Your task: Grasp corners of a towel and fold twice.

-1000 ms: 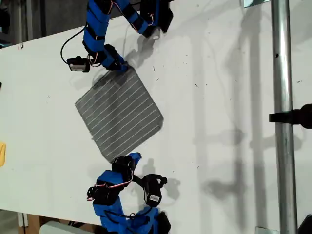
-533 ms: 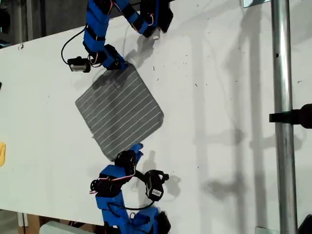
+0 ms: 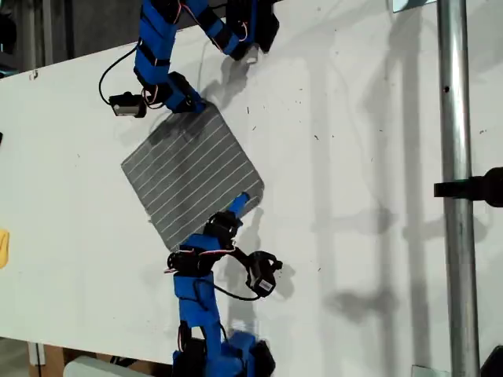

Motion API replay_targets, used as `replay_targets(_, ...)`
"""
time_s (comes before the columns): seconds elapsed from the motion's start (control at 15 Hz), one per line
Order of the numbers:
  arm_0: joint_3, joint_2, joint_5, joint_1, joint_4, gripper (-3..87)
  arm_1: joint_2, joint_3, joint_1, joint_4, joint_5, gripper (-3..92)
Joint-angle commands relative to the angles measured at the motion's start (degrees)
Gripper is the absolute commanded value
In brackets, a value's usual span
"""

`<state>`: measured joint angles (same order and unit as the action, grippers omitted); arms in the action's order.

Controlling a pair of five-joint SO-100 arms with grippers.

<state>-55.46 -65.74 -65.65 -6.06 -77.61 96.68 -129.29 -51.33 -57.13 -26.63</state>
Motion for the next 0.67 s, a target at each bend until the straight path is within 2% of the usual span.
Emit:
replay_targets(0.0,4.92,3.69,0.88,-2.55,2.46,31.4,0.0,1.58,0.53,0.62,0.62,-0.2)
replay_targets(0.33,7.56,13.8,1.23,-5.27,4.83,29.1,-0.09,1.58,0.62,0.62,0.62,-0.2)
replay_targets(0.6,8.79,18.98,0.53,-3.96,5.36,26.2,-0.62,2.11,0.53,0.62,0.62,-0.2)
